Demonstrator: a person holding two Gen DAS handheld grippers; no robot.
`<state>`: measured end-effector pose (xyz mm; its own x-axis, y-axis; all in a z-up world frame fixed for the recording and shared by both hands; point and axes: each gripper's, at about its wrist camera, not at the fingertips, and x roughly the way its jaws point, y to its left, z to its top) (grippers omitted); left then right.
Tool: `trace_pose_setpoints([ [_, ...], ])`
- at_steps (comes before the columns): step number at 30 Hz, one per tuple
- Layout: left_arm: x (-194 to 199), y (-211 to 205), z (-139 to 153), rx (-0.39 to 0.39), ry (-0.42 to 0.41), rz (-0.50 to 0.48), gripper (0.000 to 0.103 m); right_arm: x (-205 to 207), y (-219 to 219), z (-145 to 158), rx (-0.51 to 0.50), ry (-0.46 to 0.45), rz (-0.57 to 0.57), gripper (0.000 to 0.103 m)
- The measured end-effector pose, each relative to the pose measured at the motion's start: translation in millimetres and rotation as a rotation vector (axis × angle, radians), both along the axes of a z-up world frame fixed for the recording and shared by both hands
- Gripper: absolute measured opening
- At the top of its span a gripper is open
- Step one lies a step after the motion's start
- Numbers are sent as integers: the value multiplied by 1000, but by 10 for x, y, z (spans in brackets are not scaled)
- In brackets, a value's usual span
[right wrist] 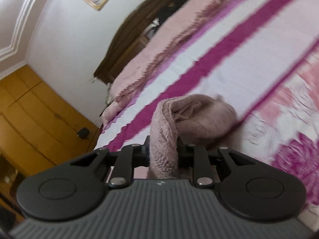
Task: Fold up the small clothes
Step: 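Grasp the folded cardigan edge with the right gripper and lift it over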
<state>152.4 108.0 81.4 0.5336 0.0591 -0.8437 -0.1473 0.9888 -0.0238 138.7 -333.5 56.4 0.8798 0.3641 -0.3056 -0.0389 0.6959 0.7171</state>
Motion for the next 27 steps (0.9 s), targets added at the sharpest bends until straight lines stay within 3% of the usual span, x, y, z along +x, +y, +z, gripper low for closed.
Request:
trace_pose_setpoints([
  [8,-112,220,106,-1,-27,17,73,284,678,533,-172,-94,148,25],
  [15,-238,488,123,-10,-36,65,73,463,1470,752,-317,-128,278,25],
  [22,-330,720,31,-19,-25,100,73,650,2379,296,-475,-41,466,25],
  [27,-393,886,-21,-23,-21,121,73,602,2676,-64,-517,0,514,24],
])
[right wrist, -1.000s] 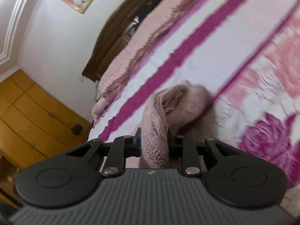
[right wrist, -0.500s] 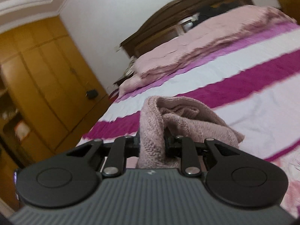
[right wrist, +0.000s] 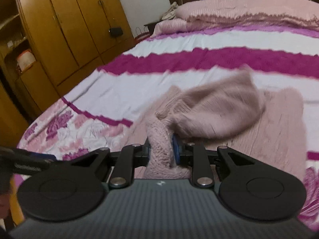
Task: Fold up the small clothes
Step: 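Grasp the folded cardigan edge with the right gripper and lift it over, then lay the folded edge down with the right gripper and open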
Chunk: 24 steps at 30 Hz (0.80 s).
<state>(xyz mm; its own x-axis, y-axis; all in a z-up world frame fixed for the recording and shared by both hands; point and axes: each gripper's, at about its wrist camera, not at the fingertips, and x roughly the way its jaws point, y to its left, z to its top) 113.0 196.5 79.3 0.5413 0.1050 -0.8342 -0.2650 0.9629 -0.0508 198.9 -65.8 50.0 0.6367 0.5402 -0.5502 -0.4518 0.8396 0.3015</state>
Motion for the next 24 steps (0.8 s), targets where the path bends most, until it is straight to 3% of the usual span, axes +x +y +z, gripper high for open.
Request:
trace_pose_setpoints([
  [6,-52,174,-21,-1,-9,16,73,-9,28,201,33,-9,-5,22],
  [9,-69,244,-28,-9,-14,26,73,-68,130,381,102,-25,68,11],
  [14,-83,299,-38,-31,-18,40,73,-234,558,304,-11,-73,125,11],
  [20,-36,190,63,-57,-43,-3,73,-396,375,322,34,-52,60,14],
  [22,-7,108,129,-86,-66,-25,73,-391,291,410,11,-72,50,18],
  [24,38,2,192,-121,-90,-57,73,-390,162,507,-17,-96,25,49],
])
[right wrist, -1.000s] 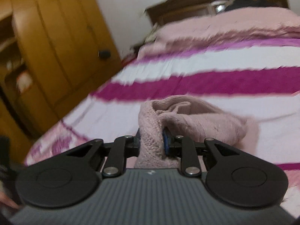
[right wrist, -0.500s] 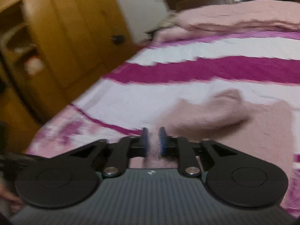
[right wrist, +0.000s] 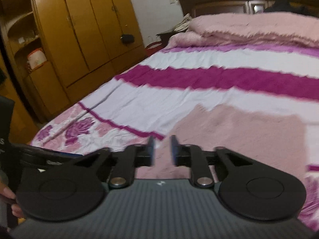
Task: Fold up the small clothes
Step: 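Lay the folded edge down with the right gripper and open, then grasp the cardigan's folded edge with the left gripper and lift it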
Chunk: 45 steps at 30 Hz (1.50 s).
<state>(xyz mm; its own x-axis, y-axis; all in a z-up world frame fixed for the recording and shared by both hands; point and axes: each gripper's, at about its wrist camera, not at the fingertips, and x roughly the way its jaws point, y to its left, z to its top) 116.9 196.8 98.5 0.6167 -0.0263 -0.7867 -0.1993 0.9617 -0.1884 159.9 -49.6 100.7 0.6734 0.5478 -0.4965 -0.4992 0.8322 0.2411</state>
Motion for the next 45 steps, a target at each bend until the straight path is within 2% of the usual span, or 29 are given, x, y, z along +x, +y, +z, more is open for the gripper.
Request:
trace_pose_setpoints([
  [2,69,-133,57,-34,-23,-40,73,-27,-176,82,-9,-38,-41,64],
  [6,229,-406,124,-79,-63,-106,73,-63,-554,108,-29,-76,-139,63],
  [9,373,-614,138,-97,-93,-153,73,-15,-822,12,-21,-40,-220,63],
  [12,565,-805,75,-148,-101,-201,73,43,-1009,-125,-12,12,-297,63],
  [16,858,-940,-104,-177,-89,-203,73,2,-1200,-293,-1,29,-374,63],
  [19,1017,-998,-248,-201,-75,-212,73,-26,-1338,-426,35,72,-402,63],
  [22,1063,-1045,-368,-260,-71,-265,72,-55,-1456,-528,87,91,-402,63],
  [25,995,-1142,-404,-204,-117,-296,71,-97,-1526,-569,133,94,-403,63],
  [28,1012,-1139,-485,-188,-112,-246,70,-92,-1550,-597,157,91,-399,63],
  [31,1076,-1053,-563,-251,-114,-169,70,-124,-1567,-607,173,84,-396,63],
  [33,1117,-1080,-583,-256,-120,-175,70,-142,-1580,-610,173,76,-394,63],
  [35,1131,-1146,-583,-228,-132,-195,69,-146,-1597,-614,173,69,-401,63],
  [36,1126,-1200,-572,-206,-142,-209,63,-145,-1617,-618,177,67,-413,63],
  [37,1106,-1258,-550,-167,-154,-220,43,-141,-1637,-621,184,67,-428,63],
  [38,1082,-1318,-513,-133,-168,-229,36,-141,-1661,-632,190,68,-444,64],
  [42,883,-1422,-260,-51,-261,-227,25,-65,-1722,-671,221,97,-482,64],
  [45,708,-1327,-1,-31,-337,-184,25,-57,-1685,-622,254,100,-462,64],
])
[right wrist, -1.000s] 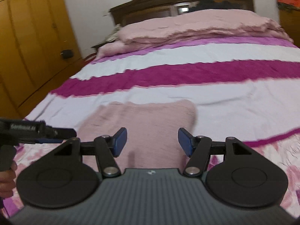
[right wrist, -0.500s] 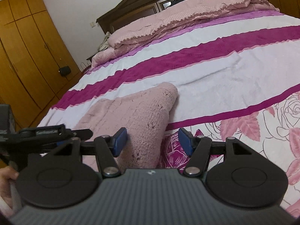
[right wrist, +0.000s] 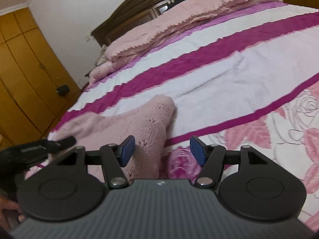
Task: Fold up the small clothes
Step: 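Grasp the cardigan's folded edge with the left gripper and lift it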
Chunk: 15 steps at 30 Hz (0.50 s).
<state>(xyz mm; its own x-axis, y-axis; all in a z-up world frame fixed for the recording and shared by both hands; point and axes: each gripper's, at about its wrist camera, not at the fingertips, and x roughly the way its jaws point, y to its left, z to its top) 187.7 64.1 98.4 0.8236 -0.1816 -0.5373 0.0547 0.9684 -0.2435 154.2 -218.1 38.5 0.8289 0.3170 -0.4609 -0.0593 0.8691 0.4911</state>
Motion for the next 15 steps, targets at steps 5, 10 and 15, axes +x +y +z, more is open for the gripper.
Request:
trace_pose_setpoints([
  [5,57,327,-200,79,109,109,25,2,274,61,-63,-32,104,64],
  [10,12,493,-417,61,149,118,30,39,577,-56,-179,6,176,64],
  [15,19,522,-365,54,151,97,42,68,490,-40,-135,31,167,64],
])
